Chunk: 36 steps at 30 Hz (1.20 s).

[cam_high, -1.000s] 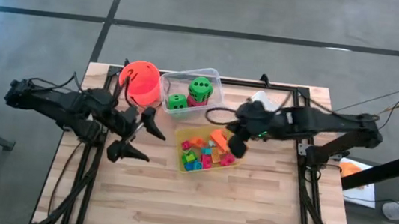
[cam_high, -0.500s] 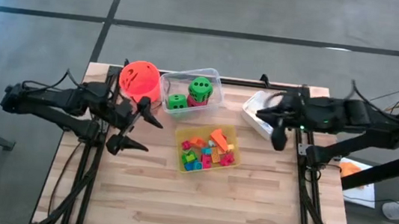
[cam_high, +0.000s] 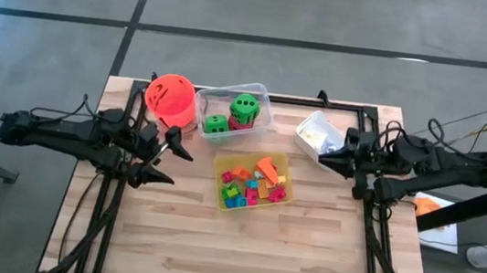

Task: Pick & Place Toys
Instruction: Return to Home Position

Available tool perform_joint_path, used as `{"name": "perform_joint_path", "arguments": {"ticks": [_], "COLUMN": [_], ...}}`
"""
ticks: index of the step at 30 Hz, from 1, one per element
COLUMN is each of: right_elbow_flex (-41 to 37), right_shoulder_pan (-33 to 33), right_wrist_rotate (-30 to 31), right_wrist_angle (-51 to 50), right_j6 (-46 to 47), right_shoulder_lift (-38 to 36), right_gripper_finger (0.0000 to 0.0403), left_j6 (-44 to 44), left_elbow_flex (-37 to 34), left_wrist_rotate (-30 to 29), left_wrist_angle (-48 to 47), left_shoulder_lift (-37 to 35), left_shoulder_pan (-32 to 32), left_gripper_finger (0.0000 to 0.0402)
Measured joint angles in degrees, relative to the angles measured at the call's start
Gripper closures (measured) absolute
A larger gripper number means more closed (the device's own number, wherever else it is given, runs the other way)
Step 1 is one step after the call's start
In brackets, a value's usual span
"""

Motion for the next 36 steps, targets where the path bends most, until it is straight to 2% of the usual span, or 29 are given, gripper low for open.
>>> {"name": "perform_joint_path", "arguments": {"ticks": [3, 7, 14, 18, 27, 36], "right_elbow_flex": [-6.5, -13.7, -23.9, -28.9, -36.7, -41.8], "right_shoulder_pan": [0.0, 0.0, -0.2, -0.2, -0.2, -0.1], "right_wrist_rotate": [-3.2, -3.5, 1.7, 1.7, 1.7, -1.2], "right_wrist_angle": [6.5, 10.7, 10.8, 13.9, 16.4, 16.9], "right_j6": [1.9, 2.2, 1.9, 2.1, 1.1, -3.1], "right_shoulder_lift": [-3.8, -8.5, -16.9, -22.3, -33.1, -37.8], "right_gripper_finger": [0.0357, 0.0357, 0.0357, 0.0357, 0.0357, 0.0358], "left_j6": [0.8, 2.5, 2.4, 1.5, 0.6, 2.3], "left_elbow_flex": [-2.6, -5.1, -8.9, -12.4, -17.4, -20.7], "left_wrist_rotate": [1.0, 0.7, 0.5, 0.6, 1.4, 1.7], "left_wrist_angle": [0.2, 0.5, 0.5, 4.5, 9.8, 12.4], "left_shoulder_lift": [-1.7, -3.5, -4.5, -4.5, -4.7, -4.7], "left_shoulder_pan": [0.6, 2.0, 5.0, 5.2, 5.2, 5.2], "left_gripper_finger": [0.0027, 0.0027, 0.0027, 0.0027, 0.0027, 0.0027]}}
